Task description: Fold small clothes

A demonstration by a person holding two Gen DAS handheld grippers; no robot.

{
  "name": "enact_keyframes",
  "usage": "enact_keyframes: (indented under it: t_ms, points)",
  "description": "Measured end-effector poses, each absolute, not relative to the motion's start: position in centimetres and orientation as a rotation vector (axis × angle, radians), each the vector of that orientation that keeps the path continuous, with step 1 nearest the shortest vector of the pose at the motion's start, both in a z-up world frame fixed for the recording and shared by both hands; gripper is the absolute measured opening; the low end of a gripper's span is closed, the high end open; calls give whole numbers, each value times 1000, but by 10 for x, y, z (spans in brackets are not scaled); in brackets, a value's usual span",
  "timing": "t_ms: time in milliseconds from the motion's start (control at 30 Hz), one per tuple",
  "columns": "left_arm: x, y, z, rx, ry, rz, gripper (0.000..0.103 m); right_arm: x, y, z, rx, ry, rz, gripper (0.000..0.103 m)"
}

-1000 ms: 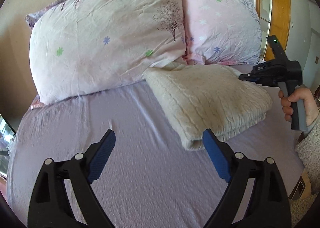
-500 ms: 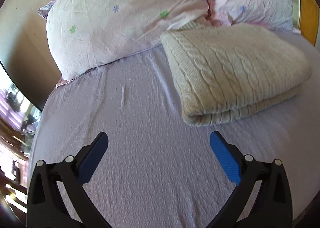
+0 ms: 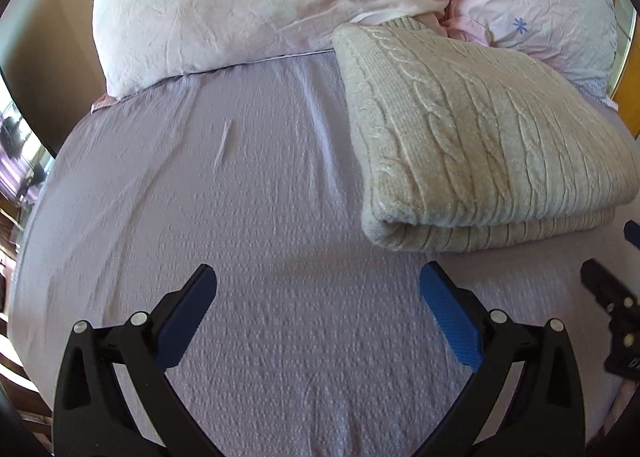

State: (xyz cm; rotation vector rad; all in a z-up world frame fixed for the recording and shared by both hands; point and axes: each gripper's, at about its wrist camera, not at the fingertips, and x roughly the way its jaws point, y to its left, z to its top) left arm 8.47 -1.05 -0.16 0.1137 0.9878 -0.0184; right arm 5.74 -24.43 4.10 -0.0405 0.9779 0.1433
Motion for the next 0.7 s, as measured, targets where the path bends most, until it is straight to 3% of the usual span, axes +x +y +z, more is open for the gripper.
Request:
enact_keyframes:
  t_ms: [700]
  points:
    - [81, -3, -5, 43, 956, -59, 101, 58, -245, 32, -13, 1016, 122, 102]
